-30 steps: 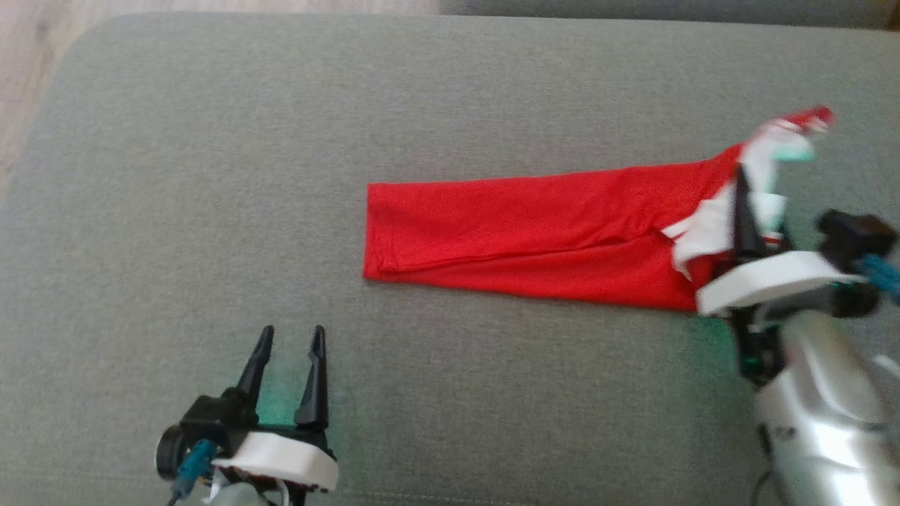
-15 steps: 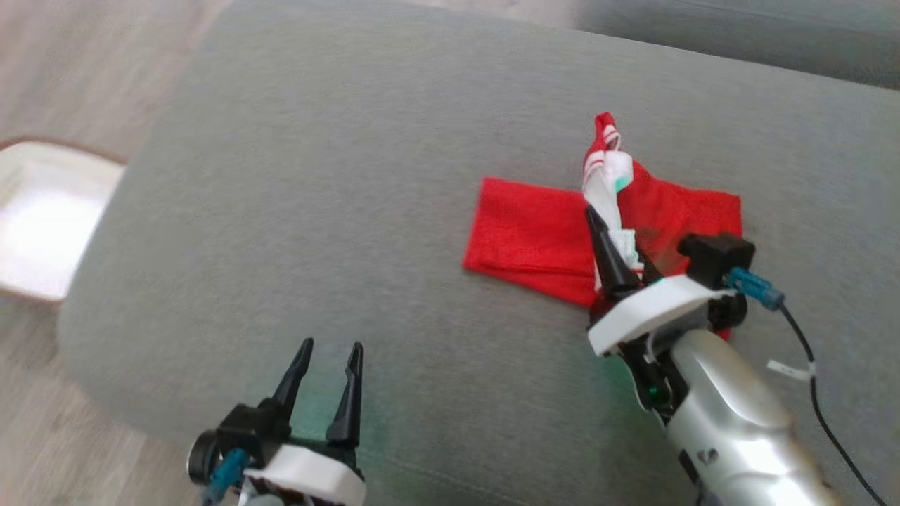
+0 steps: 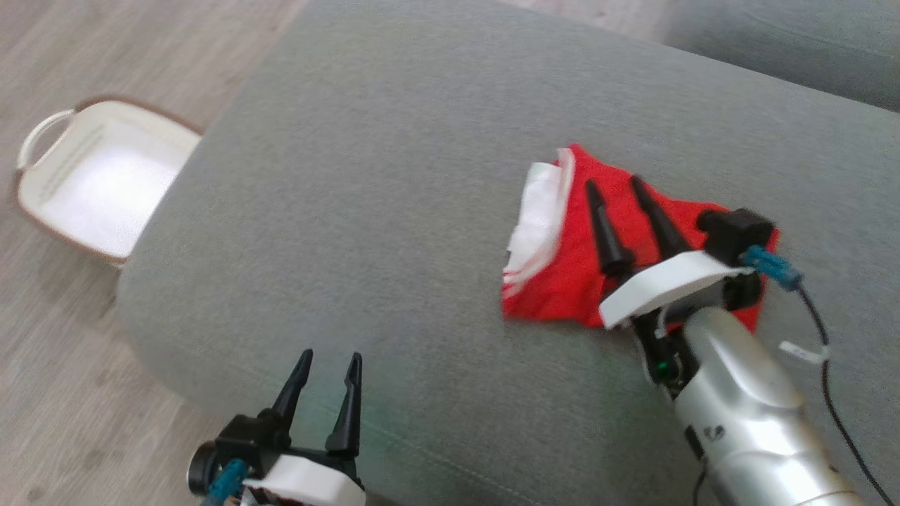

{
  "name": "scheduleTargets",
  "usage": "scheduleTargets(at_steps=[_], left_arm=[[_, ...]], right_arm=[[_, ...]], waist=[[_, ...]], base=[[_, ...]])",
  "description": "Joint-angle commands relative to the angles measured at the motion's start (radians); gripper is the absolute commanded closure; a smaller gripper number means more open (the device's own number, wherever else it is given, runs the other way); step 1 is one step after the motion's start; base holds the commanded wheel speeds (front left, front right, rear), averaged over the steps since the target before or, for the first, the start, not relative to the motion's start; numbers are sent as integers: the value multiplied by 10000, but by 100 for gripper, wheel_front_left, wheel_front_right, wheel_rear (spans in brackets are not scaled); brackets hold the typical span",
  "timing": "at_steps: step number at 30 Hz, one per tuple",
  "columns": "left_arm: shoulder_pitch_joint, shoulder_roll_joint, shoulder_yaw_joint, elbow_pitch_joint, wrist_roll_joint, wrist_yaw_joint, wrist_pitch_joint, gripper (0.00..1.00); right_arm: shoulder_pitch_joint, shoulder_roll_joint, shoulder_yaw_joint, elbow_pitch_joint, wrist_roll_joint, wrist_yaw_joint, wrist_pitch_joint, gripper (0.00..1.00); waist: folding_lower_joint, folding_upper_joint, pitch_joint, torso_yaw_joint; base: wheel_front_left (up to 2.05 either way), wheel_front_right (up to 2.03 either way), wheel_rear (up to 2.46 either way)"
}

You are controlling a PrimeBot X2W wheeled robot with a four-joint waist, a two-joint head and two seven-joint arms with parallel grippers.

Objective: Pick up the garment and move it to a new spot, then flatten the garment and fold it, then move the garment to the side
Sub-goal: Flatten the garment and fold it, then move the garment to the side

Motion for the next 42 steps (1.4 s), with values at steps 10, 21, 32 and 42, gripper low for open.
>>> scheduleTargets(at_steps=[10,21,32,42], left_arm=[[-936,30,794,-568,536,-12,-95,0],[-722,30,1559,-367,748,34,-95,0],[448,30,1828,-404,723,229,-95,0],[683,30,1776,-591,623,304,-95,0]], right_arm=[[1340,166,-3082,-1835,-2991,-6,-38,0],[2865,168,-4247,-2144,-4211,-6,-38,0],[4061,169,-3787,-2142,-3953,-6,-38,0],[4159,169,-3428,-2118,-3579,-6,-38,0]], waist=[[0,0,-253,-2234],[0,0,-780,-3567],[0,0,-1540,-3920],[0,0,-1567,-3850]], base=[[0,0,0],[0,0,0],[0,0,0],[0,0,0]])
